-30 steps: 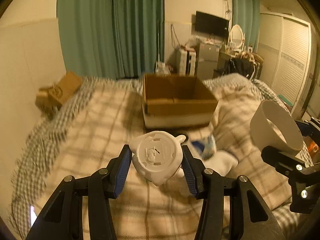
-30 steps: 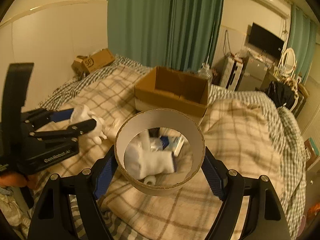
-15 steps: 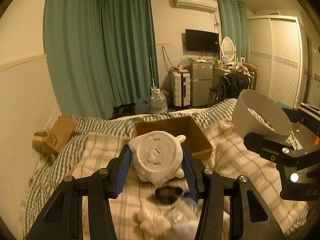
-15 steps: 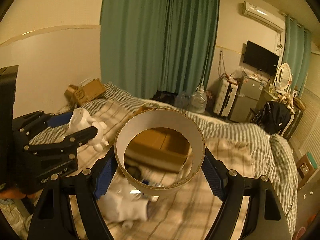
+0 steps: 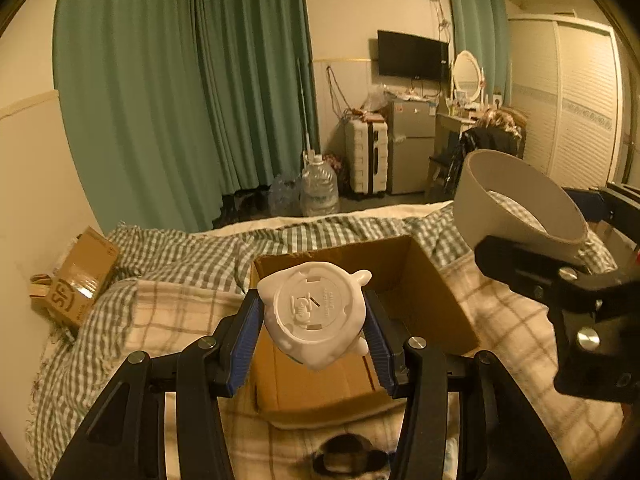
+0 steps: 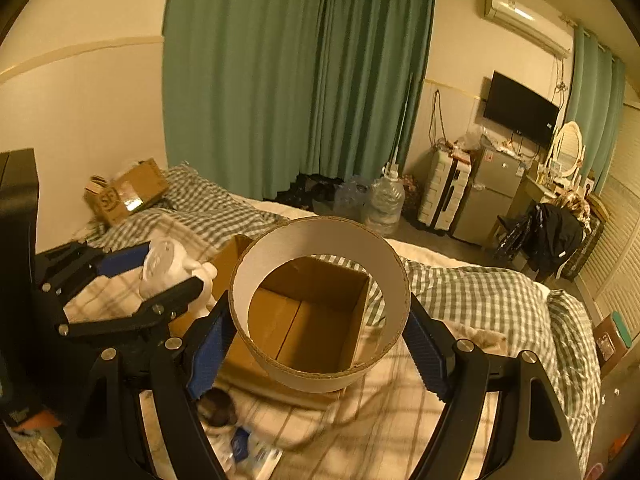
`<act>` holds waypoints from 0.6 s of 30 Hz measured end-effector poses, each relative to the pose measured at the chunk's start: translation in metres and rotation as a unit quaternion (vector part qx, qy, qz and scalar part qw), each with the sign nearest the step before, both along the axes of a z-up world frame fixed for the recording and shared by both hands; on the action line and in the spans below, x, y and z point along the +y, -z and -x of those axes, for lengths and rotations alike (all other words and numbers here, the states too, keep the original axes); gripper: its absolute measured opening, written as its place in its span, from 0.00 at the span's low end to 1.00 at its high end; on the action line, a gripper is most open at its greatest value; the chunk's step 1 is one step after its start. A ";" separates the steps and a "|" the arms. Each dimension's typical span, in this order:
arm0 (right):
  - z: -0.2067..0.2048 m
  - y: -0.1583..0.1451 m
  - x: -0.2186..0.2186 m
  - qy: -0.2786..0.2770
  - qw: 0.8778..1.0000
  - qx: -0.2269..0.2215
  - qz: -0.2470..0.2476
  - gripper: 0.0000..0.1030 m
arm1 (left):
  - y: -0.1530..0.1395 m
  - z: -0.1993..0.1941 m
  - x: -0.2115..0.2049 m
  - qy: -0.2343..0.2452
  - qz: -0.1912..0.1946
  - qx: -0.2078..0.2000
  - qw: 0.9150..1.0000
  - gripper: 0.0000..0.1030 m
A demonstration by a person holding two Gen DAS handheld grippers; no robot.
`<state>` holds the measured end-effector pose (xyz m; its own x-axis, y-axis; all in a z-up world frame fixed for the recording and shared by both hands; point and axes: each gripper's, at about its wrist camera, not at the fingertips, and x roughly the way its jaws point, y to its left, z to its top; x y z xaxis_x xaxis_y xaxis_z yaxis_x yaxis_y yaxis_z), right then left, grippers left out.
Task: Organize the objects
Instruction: 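Carry the lid into the box with the left gripper while the right gripper drops the tape roll in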
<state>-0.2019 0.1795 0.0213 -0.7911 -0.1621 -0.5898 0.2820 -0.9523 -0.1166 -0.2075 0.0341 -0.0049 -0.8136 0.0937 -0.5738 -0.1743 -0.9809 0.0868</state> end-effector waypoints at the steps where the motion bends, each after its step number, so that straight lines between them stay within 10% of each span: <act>1: 0.010 0.005 0.000 0.001 1.000 -0.005 -0.001 0.76 | 0.005 0.006 0.000 0.001 0.001 -0.003 1.000 0.49; 12: 0.067 0.072 0.008 0.004 0.998 -0.065 0.014 0.78 | 0.054 0.039 -0.008 -0.013 -0.009 -0.054 0.998 0.54; 15: 0.066 0.071 0.012 -0.008 0.998 -0.066 0.022 1.00 | 0.048 0.035 -0.007 -0.022 -0.005 -0.049 0.999 0.86; 18: 0.053 0.057 0.020 0.005 0.999 -0.037 0.021 1.00 | 0.037 0.022 -0.012 -0.033 0.008 -0.033 0.999 0.93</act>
